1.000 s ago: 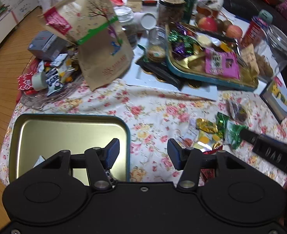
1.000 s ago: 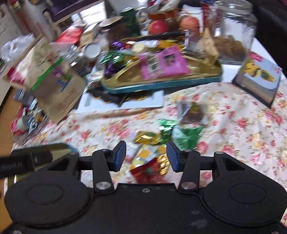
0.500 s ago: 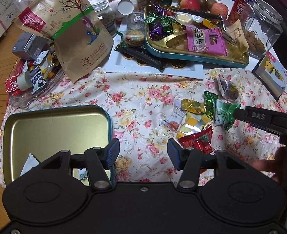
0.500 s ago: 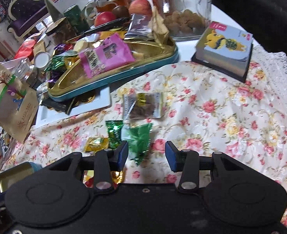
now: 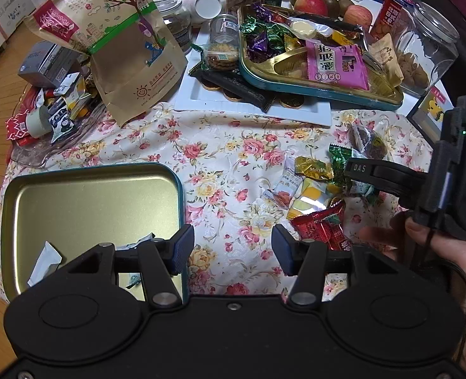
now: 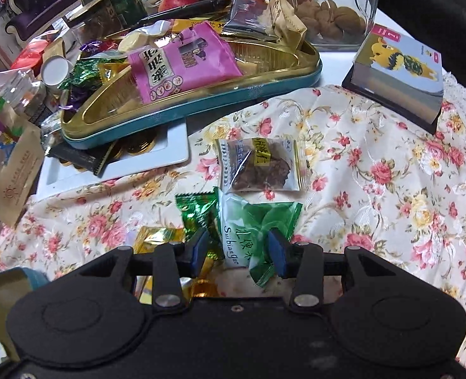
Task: Organize snacks
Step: 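Move both open grippers back toward the green wrapped candies on the cloth, then close the right gripper on the green-and-white Suibiaoqiu packet, then close the left gripper on the red wrapped candy while the right holds the green packet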
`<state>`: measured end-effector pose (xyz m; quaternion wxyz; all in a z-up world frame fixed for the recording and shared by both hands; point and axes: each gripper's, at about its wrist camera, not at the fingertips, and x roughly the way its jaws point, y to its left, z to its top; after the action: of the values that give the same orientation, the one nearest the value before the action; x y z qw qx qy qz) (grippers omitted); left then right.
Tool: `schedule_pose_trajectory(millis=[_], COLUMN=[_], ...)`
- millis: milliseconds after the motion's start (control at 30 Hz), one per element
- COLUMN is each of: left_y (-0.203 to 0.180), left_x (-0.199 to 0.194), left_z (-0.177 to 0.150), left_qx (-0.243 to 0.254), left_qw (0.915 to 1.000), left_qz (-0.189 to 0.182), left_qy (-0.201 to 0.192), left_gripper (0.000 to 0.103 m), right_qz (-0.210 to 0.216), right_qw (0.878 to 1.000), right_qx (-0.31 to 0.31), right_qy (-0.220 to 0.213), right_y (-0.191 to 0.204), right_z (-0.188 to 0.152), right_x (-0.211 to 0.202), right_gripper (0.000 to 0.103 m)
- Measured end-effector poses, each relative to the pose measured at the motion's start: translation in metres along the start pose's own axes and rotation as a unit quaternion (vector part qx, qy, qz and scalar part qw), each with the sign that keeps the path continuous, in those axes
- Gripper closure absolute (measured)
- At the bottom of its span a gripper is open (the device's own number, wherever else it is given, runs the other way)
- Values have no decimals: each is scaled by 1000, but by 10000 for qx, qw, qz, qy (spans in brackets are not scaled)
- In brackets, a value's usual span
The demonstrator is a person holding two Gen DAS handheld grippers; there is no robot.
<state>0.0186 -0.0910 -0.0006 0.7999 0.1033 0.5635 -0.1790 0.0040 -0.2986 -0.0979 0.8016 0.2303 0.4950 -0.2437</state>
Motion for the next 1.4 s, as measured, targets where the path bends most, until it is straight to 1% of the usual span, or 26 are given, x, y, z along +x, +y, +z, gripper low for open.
schedule_pose_trajectory(millis=[233, 300, 400, 533, 667, 733, 800, 967, 1100, 1233, 1400], left_y=[4, 4, 4, 3, -1, -4, -9, -24, -37, -50, -60], left_x=[-1, -2, -3, -3, -4, -3, -1, 9, 21, 34, 48], left_z=[3, 3, 3, 2, 1, 1, 0, -2, -5, -9, -10], left_qx=[-67, -52, -46, -51, -36, -42, -31, 13, -4, -1, -39], left_qw=[10000, 10000, 10000, 10000, 9999, 9999, 9999, 9998, 9989, 9982, 9975], left_qz=[-37, -50, -46, -65, -95, -117, -127, -166, -373, -463, -518], left_qy=[0, -9, -21, -8, -6, 16, 48, 126, 270, 383, 472], left_gripper=[44, 44, 44, 44, 44, 44, 44, 44, 45, 45, 44], right_qz=[-125, -121, -154, -204, -105, -65, -113, -105, 72, 92, 35], right_qw=[9999, 9999, 9999, 9992, 9979, 9975, 9974, 9977, 9979, 9986, 9995], right_qx=[36, 35, 39, -5, 138, 129, 69, 38, 57, 185, 249], right_qy=[7, 6, 70, 343, 632, 685, 714, 664, 642, 488, 187], right_y=[-6, -7, -9, -12, -23, -28, -33, -44, -49, -53, -57], right_z=[3, 2, -1, -8, -15, -20, -24, -35, -37, -31, -23], right_x=[11, 10, 5, -12, -36, -52, -67, -94, -105, -110, -119], right_gripper=[60, 63, 64, 65, 65, 65, 65, 65, 65, 65, 65])
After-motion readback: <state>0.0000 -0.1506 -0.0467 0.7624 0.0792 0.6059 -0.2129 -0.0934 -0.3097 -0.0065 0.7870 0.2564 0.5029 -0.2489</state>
